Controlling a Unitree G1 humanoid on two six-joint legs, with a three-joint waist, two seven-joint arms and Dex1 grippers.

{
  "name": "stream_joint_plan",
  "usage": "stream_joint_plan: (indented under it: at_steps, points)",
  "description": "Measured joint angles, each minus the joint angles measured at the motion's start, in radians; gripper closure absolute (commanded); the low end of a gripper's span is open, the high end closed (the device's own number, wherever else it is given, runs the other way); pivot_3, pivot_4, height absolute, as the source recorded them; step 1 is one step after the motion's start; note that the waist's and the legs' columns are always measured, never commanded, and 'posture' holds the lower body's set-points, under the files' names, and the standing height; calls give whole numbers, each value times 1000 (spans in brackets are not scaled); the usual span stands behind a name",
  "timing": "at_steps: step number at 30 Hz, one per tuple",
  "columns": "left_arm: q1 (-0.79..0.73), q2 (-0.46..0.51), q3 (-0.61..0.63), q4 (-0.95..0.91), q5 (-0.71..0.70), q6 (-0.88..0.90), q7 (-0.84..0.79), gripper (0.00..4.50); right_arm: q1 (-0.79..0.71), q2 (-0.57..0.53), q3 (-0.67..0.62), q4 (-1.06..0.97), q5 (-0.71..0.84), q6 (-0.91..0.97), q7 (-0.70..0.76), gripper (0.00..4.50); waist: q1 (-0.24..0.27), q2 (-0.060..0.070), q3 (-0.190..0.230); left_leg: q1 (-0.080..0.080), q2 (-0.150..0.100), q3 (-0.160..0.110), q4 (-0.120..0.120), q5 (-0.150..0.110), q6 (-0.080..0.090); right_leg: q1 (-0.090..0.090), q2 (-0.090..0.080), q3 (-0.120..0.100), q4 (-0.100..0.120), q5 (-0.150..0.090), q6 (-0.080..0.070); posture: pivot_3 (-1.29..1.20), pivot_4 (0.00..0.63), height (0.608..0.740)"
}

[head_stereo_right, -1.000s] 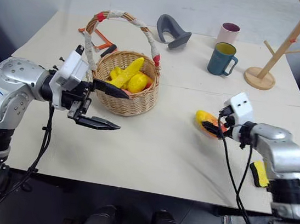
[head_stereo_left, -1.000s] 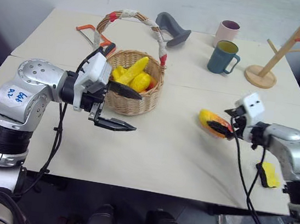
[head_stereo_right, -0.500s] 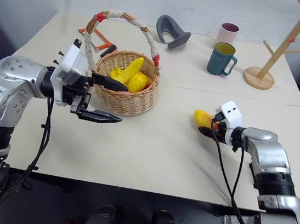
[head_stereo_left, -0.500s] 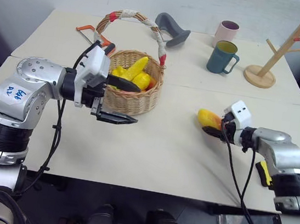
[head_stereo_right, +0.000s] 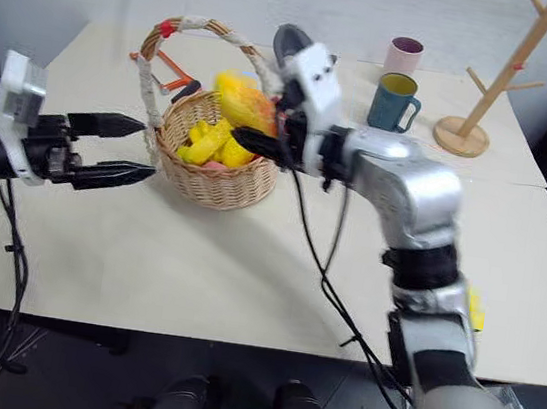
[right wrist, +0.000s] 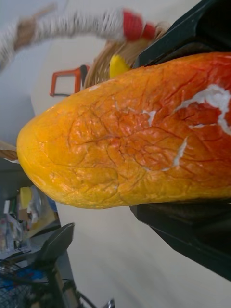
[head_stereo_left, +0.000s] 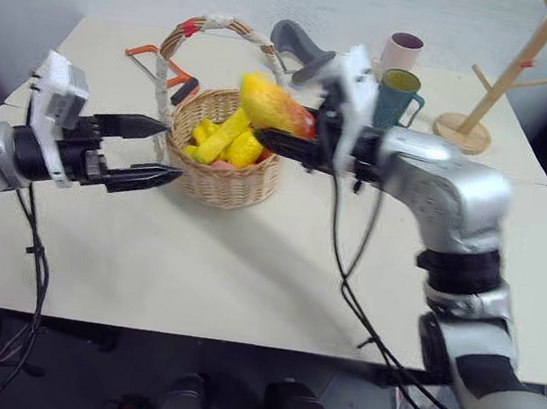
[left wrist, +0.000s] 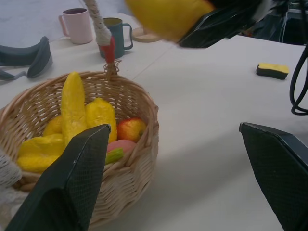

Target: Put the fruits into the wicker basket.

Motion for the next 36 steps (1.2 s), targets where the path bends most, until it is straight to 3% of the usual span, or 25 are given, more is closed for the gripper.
stream_joint_plan:
  at_steps: [2,8,11,16,18,22,29,33,36]
  points:
    - [2,-1,1,-7,-7,0,10,0,-38,61,43,138,-60,-81,-8,1888,1,0,0,-3,0,0,1,0,0,-2,0,0,0,0,0,0,150,740]
    - [5,-24,-9,-58,-26,-2,42,0,-69,127,60,363,-158,-211,-3,47,6,0,0,-14,-2,0,3,1,-2,-13,-2,0,5,1,1,0,150,740]
    - [5,-32,-19,-61,-26,-3,49,0,-62,114,49,288,-153,-193,21,47,7,0,0,-15,-1,0,2,1,-2,-15,-2,0,7,1,1,0,150,740]
    - [1,-44,-35,-75,-35,-4,58,0,39,14,-55,-71,-65,-30,31,47,12,-1,0,-15,0,0,2,1,-2,-15,-1,0,8,0,1,0,150,740]
    - [-1,-44,-37,-75,-41,-4,59,0,81,-8,-93,-126,-56,15,-1,47,10,-1,0,-14,-1,0,3,0,0,-15,-1,0,5,0,1,0,150,740]
    - [-31,-57,-53,-74,-44,-13,61,0,87,16,-125,-56,-77,14,-85,47,3,-1,0,-10,0,2,2,3,-1,-14,1,1,8,0,0,0,150,740]
    - [-51,-76,-84,-73,-45,-22,69,0,-36,112,-125,255,-139,-167,-136,47,-18,-1,0,-10,1,3,1,4,-2,-16,2,2,10,0,-1,0,150,740]
    - [-74,-82,-85,-72,-45,-34,86,0,-148,163,-136,541,-189,-340,-162,915,-19,-1,0,-10,0,4,1,4,-2,-16,1,3,9,0,-1,0,150,740]
    - [-74,-83,-85,-73,-45,-35,94,0,-177,174,-141,661,-205,-425,-163,1987,-18,-1,0,-10,0,4,1,4,-3,-16,1,3,9,0,-1,0,150,740]
